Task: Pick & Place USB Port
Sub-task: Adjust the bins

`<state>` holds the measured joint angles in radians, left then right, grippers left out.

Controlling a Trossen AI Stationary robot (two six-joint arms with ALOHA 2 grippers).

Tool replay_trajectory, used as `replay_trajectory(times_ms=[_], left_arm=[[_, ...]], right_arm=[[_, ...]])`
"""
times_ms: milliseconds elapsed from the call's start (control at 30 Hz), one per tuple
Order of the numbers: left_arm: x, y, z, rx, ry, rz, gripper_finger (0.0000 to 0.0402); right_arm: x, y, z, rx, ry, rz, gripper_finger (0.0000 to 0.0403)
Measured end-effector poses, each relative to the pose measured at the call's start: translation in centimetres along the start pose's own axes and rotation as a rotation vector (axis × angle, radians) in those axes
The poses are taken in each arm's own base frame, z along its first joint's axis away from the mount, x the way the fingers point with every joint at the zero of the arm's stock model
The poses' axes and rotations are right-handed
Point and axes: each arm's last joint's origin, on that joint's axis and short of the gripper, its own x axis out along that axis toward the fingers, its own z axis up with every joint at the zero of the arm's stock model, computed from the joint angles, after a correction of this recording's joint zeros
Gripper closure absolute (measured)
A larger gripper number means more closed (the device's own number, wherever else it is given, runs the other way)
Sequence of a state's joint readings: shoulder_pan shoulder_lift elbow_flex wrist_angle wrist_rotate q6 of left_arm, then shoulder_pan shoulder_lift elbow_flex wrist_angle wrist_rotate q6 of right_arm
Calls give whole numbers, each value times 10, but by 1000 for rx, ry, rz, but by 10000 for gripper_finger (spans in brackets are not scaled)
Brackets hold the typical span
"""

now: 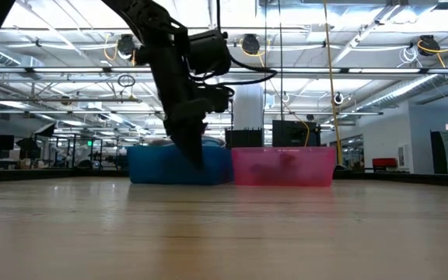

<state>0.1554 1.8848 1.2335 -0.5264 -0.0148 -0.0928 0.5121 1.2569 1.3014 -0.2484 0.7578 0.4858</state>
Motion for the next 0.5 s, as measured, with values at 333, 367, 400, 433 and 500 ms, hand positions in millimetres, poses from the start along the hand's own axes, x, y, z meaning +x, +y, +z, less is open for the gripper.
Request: replay_trajectory(times_ms=[333, 367, 400, 433, 500], left_arm=[[0, 34, 3, -110, -11, 7, 401], [-1, 33, 3, -114, -11, -6, 402], [-2, 32, 4, -118, -13, -21, 402], [-3, 29, 7, -118, -22, -48, 402], [-9, 18, 16, -97, -52, -115, 402]], right_arm=[[12, 7, -11, -21, 21, -8, 250], [13, 7, -12, -22, 23, -8, 250], [13, 7, -12, -23, 23, -8, 250], [13, 7, -12, -22, 22, -8, 250], [12, 7, -11, -20, 20, -8, 250]])
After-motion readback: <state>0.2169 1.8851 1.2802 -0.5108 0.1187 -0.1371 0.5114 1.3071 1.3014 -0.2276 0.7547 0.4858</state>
